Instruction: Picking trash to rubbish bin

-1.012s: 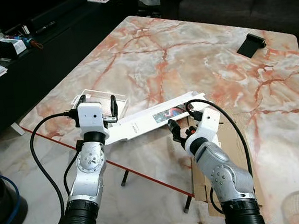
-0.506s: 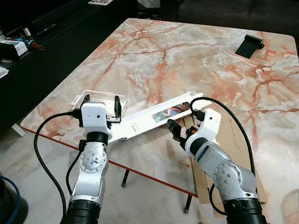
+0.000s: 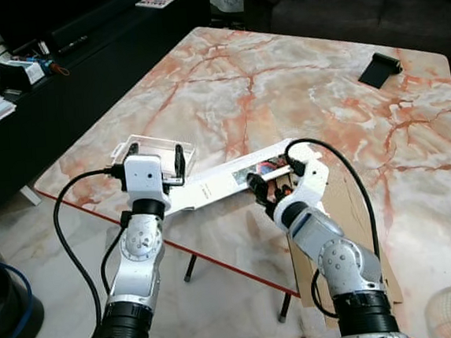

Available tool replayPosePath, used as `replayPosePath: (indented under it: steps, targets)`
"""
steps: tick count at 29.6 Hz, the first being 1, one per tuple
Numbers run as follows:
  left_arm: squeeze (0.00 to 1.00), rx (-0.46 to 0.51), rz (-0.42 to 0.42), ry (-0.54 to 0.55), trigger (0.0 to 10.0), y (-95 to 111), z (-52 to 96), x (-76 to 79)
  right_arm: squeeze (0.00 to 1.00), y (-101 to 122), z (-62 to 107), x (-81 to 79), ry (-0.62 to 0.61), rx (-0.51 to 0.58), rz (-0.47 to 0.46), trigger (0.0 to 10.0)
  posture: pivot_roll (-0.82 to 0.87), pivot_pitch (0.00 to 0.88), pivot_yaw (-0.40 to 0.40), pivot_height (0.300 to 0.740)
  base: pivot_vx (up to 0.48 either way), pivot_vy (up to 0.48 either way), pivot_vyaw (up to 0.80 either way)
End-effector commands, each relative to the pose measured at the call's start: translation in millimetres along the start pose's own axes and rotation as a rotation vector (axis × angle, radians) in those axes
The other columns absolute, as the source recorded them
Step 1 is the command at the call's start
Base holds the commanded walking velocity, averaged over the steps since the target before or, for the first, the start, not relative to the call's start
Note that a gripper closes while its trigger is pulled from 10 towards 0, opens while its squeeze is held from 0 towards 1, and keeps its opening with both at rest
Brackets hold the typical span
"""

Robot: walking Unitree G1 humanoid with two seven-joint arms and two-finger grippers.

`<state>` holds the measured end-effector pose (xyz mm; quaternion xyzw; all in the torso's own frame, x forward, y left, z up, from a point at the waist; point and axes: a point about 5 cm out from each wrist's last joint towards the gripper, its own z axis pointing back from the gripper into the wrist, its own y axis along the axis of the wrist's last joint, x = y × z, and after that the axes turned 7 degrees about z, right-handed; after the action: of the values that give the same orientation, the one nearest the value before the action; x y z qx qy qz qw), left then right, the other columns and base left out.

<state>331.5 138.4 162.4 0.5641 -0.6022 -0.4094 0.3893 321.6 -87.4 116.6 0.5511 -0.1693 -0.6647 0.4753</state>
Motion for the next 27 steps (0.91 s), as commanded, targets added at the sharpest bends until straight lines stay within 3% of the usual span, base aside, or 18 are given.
replayPosePath:
  steps: [1,27]
  targets:
    - [0.00,0.004,0.005,0.003,10.0,0,0.0,-2.3,0.00,10,-9.0,-42.3,0.111,0.033,-0.034,10.0,0.12,0.117,0.006,0.740,0.000,0.000,0.00]
    - [0.00,0.010,0.017,-0.028,10.0,3,-1.4,2.0,0.00,21,-20.6,-57.5,0.171,0.086,-0.058,10.0,0.13,0.111,0.010,0.740,0.000,0.000,0.00]
